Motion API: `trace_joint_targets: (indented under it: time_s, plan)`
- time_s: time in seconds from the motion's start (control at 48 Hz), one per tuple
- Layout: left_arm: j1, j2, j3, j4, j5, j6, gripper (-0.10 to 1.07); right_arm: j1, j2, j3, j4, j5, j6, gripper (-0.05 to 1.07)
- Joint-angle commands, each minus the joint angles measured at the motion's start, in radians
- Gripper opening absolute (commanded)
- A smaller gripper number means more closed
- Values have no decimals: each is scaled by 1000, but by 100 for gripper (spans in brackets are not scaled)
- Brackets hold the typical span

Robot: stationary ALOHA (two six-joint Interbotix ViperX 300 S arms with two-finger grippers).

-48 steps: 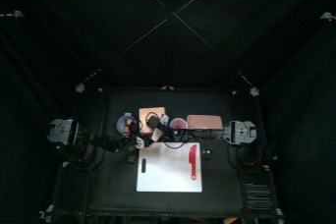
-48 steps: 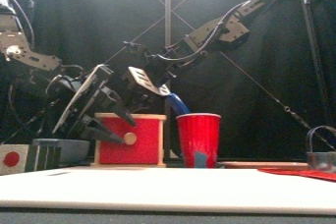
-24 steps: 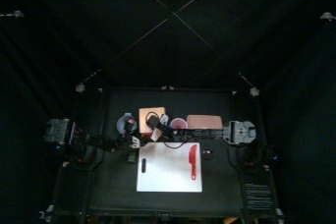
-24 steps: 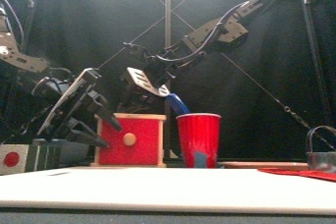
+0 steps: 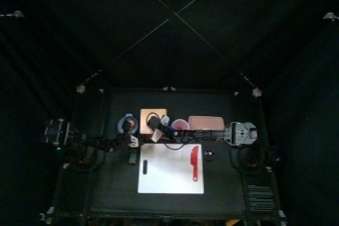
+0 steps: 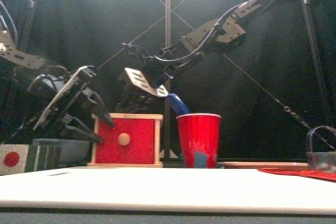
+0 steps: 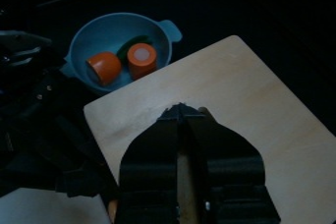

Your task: Open drawer

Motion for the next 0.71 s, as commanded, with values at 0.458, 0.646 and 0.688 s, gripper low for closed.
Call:
trace_joint_targets:
  time_s: [0.458, 0.646, 0.688]
  plan:
    - [-40, 11, -114, -189, 89, 21, 81, -3, -12, -6, 5, 6, 0, 30]
    - [-74, 58, -143, -295, 83, 23, 81, -3, -9, -8, 5, 6, 2, 30]
    - [-75, 71, -149, -307, 77, 23, 81, -2, -9, -9, 5, 6, 2, 30]
